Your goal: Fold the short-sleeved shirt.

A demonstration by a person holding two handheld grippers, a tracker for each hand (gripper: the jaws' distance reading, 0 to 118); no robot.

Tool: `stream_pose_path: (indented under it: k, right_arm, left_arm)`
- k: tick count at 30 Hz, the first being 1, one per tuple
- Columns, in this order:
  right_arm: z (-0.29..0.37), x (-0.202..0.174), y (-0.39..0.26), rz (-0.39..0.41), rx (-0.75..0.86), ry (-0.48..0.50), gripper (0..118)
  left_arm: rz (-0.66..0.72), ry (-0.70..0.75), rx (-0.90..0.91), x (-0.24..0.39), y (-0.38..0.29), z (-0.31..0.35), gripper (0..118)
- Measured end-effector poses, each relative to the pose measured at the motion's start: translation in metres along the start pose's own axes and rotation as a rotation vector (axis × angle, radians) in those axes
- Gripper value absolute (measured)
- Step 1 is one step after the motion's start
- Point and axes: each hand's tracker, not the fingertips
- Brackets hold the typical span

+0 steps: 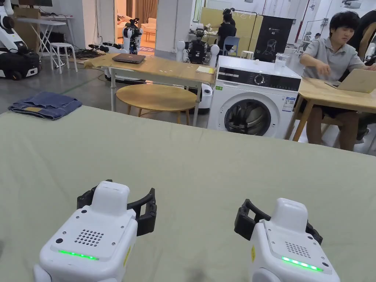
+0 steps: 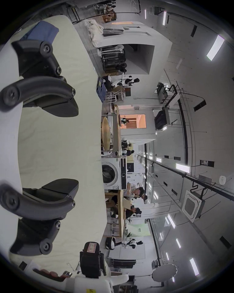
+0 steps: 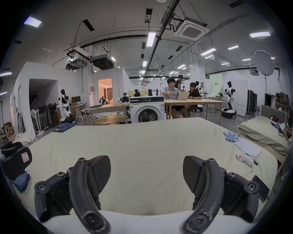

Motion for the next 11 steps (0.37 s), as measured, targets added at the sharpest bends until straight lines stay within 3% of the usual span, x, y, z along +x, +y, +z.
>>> stream_pose_path:
  k: [6,9,11]
  right_arm:
    - [-0.002,-0.001,0.002,0.033,-0.015,-0.010,96]
    - [-0.005,0.004,0.008,-0.030,-0.062,0.060,96]
    - [-0.007,0.006,0.010,-0.031,-0.076,0.070,96]
  left_arm:
    - [0.008,-0.003,-0.008,-0.002,0.000,-0.002,81]
    - [0.011,-0.007,-0.006,-0.004,0.000,-0.002,81]
    - [0.009,-0.003,-0.009,-0.004,0.000,-0.003,81]
